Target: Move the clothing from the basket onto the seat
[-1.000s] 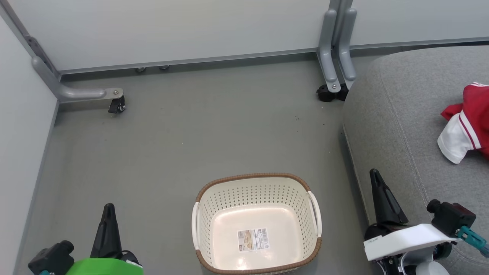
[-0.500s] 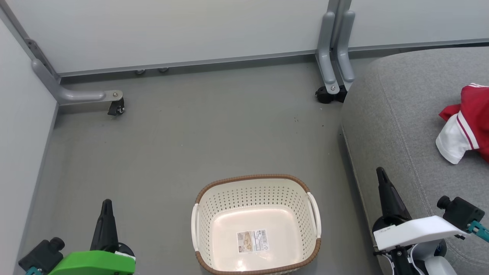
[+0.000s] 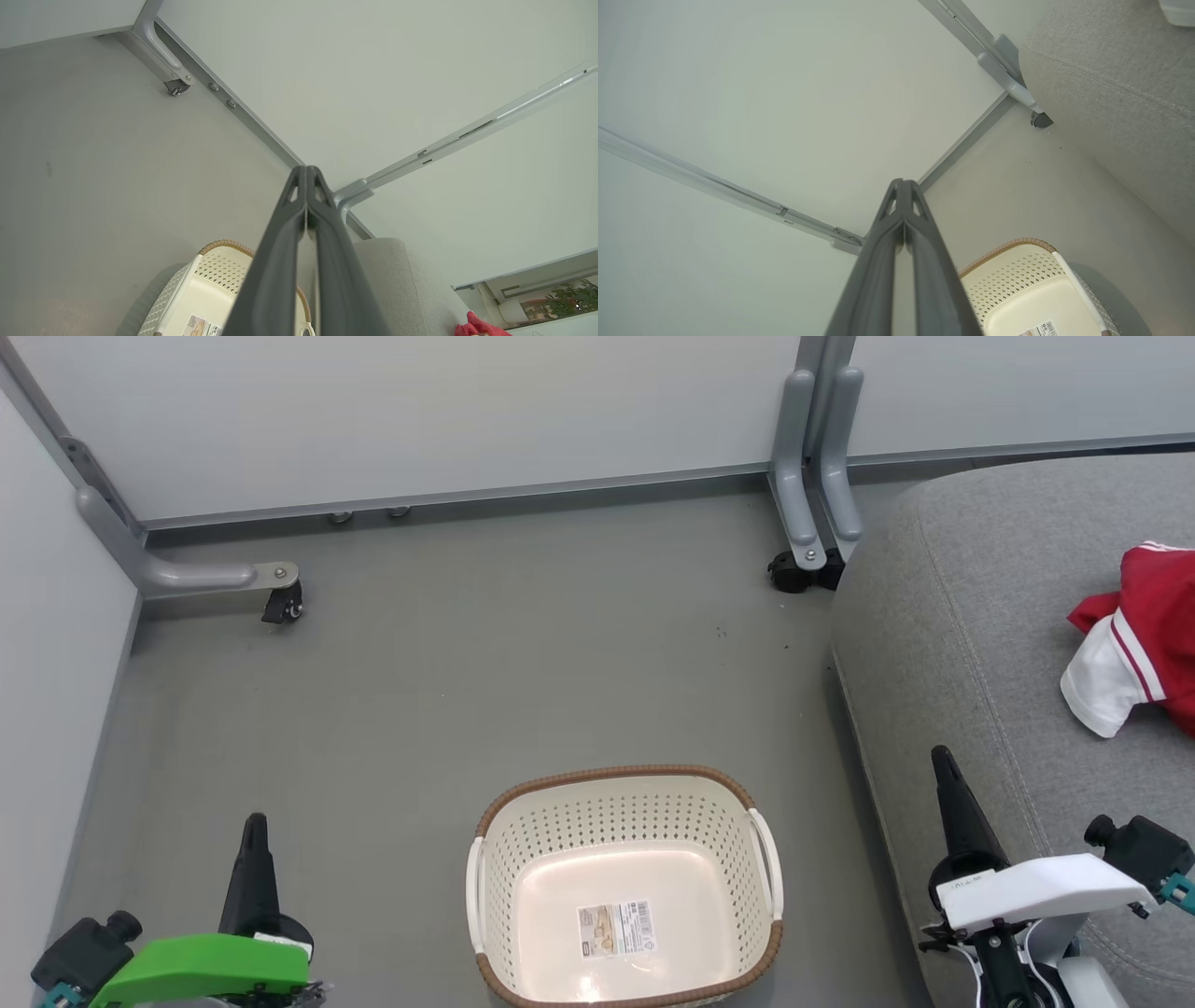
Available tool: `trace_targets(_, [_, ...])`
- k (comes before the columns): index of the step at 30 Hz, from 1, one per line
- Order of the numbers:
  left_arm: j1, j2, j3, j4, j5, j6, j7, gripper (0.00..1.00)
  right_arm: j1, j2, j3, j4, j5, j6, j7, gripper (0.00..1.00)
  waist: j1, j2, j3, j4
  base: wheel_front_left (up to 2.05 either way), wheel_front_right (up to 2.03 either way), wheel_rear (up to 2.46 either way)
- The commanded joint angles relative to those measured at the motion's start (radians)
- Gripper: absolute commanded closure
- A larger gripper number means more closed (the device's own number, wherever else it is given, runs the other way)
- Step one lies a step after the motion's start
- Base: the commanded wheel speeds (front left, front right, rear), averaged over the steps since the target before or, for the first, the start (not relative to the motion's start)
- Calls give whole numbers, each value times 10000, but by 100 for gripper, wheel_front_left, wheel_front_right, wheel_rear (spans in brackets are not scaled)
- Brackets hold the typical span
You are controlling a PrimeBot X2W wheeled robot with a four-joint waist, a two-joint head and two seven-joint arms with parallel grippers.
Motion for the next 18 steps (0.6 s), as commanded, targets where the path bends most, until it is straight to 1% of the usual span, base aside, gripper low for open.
trace_targets(1, [-275,106,53,-79,-295,-57,77,100,-252,-52,-67,-36,307,-4,84,100,0,0,-7,-4,0,0,0])
trace_targets(18, [-545,119,184,88,-2055,-90,573,100,-475,-73,-373,335,2121,-3,552,100,0,0,-91,-50,0,0,0])
